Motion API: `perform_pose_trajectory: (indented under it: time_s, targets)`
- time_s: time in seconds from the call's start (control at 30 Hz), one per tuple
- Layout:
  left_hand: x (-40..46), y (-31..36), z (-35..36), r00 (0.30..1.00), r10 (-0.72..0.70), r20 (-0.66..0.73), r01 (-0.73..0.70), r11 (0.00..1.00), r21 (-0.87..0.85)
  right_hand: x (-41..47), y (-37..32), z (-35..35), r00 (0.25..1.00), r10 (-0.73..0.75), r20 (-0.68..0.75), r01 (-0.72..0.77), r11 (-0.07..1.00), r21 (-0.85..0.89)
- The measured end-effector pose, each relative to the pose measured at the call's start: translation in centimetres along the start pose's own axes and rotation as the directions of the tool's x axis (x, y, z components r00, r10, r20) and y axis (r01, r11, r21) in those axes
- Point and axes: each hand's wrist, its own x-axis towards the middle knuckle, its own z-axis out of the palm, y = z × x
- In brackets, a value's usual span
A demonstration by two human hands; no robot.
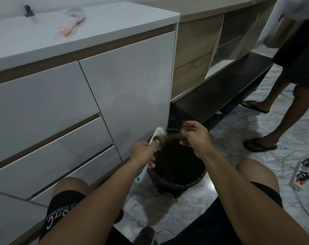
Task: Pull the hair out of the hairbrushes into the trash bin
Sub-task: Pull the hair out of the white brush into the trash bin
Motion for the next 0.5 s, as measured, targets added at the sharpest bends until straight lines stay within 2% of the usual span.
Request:
perform_pose_trajectory:
  time_s: [0.13, 0.3, 0.5]
  targets:
    - [-0.2, 1.3, 0.3, 0.996, -0.043, 0.078, 0.043, 0.999, 0.007, -1.4, 0.2, 0.7, 0.924, -0.173, 0.34, 0.247, 0.951, -0.187]
    - [-0.1, 2.5, 0.6, 0.982, -0.11, 0.152, 0.12, 0.991, -0.056, -1.0, 1.3, 1.3, 0.84, -0.324, 0.436, 0.513, 0.735, -0.442]
    - [0.5, 2.6, 0.5, 0.984, -0.138, 0.11, 0.151, 0.981, -0.122, -0.2, 1.4, 0.7, 0.931, -0.225, 0.287, 0.348, 0.783, -0.516]
